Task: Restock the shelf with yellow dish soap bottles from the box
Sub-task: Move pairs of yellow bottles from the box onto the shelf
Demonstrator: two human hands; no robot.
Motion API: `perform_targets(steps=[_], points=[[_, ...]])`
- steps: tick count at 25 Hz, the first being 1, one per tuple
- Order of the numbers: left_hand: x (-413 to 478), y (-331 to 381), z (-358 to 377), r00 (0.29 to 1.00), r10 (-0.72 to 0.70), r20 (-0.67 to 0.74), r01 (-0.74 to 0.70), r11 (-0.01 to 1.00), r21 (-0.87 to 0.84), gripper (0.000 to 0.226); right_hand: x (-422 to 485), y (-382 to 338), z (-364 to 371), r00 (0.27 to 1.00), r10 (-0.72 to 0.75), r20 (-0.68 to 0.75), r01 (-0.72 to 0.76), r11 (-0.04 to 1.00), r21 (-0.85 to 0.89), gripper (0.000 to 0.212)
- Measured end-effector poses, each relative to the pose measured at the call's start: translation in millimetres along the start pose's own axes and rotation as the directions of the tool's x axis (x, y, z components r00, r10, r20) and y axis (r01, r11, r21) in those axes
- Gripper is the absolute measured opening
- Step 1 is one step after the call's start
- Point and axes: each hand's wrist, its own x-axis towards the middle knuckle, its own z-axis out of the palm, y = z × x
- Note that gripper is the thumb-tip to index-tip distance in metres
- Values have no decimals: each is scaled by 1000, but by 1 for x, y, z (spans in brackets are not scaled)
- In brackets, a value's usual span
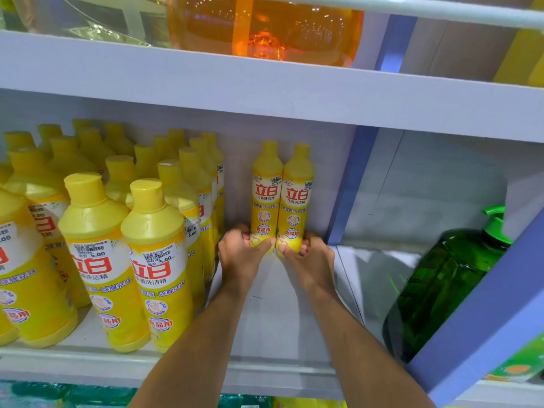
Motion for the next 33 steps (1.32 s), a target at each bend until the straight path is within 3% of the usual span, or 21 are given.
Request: perform_targets(steps=[8,12,14,16,18,20,28,33], points=[[-8,-3,-4,1000,-7,28,8,1000,-11,43,-4,-4,-2,1000,-12,27,14,998,-58,47],[-25,8,-18,984,27,173,-70,967,245,54,-20,-20,-21,979,45,199,11,963,-268,45],[-39,20,-32,955,32,294,-166,881,442,56,-32,-32,-39,950,29,311,115,893,-435,48],[-54,34,-52,882,29,471,-356,696,624,63,-49,-51,-60,915,20,404,228,799,-556,54],[-70,47,-74,801,-10,598,-505,526,685,74,-70,-69,-79,881,53,470,310,687,-658,68],[-88,63,-98,740,-21,672,-599,435,673,79,-98,-90,-96,861,92,501,354,597,-719,79],[-192,97,-225,576,154,803,-813,209,544,82,-246,-158,-132,870,96,484,391,464,-795,82],[-240,45,-334,641,112,760,-765,183,618,85,-340,-178,-87,840,44,541,463,460,-757,84]])
